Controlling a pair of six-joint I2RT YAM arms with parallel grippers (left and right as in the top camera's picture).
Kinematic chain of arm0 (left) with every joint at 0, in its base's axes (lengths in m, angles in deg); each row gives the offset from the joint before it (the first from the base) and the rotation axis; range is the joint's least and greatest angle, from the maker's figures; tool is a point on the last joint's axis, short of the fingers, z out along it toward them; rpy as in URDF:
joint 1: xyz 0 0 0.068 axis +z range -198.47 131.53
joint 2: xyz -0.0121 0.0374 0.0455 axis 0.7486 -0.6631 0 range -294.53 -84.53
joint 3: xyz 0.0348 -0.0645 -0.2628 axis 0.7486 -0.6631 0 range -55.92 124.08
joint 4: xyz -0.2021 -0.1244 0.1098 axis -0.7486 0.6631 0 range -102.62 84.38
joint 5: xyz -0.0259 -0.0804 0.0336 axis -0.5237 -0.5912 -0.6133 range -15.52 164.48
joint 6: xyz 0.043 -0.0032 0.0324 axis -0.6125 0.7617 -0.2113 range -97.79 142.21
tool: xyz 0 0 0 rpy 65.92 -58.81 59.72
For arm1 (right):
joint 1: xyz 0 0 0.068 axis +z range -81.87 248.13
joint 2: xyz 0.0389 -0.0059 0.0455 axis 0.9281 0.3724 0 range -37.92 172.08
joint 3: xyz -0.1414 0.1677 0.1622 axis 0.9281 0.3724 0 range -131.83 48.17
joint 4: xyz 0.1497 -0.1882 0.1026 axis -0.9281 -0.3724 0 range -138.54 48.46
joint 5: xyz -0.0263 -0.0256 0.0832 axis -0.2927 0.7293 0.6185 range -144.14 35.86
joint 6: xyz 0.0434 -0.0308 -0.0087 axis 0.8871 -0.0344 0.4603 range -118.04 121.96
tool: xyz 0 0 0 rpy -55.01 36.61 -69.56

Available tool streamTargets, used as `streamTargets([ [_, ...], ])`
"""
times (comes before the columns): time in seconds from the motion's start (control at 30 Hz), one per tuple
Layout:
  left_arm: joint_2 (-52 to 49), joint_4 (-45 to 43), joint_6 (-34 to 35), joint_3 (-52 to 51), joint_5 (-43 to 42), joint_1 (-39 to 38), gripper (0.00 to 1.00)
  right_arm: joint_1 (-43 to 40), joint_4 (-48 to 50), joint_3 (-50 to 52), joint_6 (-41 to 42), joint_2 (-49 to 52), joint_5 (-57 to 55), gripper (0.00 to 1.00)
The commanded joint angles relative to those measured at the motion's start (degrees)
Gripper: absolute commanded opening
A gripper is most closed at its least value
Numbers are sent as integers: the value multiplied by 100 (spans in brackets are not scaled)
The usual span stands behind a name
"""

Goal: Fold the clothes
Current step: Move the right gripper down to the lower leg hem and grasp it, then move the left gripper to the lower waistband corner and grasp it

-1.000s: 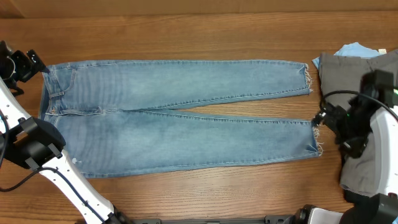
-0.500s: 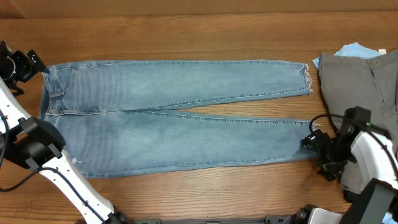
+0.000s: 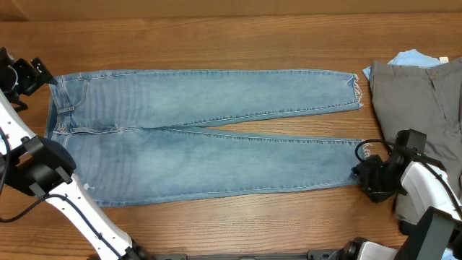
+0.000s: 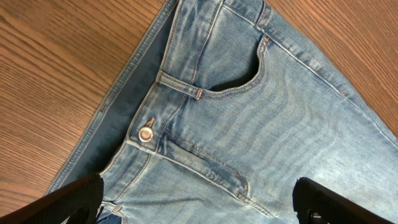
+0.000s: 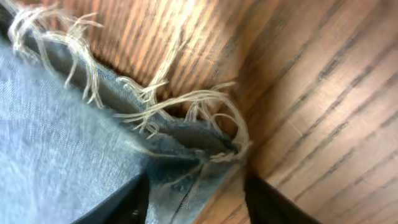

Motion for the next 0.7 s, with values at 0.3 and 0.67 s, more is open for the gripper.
streamTargets([
  [0.3, 24, 13, 79, 85, -59, 31, 100, -2, 361, 61, -59, -22, -22, 34],
  [0.67, 24, 13, 79, 85, -59, 31, 100, 0, 310, 61, -57, -22, -343, 17],
])
